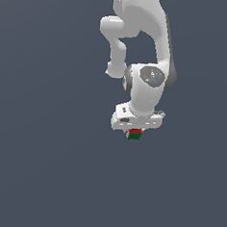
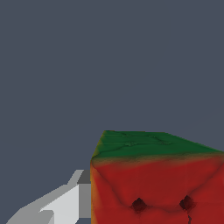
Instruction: Pick up the object and move it to a goal position.
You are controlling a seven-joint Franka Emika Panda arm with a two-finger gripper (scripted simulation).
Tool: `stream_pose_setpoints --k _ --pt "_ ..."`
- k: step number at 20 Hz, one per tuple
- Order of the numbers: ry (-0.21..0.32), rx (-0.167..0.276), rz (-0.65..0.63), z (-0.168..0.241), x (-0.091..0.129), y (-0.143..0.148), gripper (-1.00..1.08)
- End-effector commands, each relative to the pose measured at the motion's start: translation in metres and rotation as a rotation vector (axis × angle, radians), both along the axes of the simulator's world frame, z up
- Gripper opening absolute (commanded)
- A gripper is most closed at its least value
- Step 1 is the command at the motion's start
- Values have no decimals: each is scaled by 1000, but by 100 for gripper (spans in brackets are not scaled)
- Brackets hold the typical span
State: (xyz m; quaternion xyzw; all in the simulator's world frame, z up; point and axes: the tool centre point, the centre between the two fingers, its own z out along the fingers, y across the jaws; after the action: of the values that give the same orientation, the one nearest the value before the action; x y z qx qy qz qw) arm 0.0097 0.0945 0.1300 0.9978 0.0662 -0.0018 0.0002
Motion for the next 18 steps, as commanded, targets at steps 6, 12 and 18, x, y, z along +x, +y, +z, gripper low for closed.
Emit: stream_pose_setpoints --k 6,12,18 --pt "-3 0 0 84 8 30 -100" --pt "-3 0 0 148 15 53 -100" --pt "-3 0 0 206 22 74 -100"
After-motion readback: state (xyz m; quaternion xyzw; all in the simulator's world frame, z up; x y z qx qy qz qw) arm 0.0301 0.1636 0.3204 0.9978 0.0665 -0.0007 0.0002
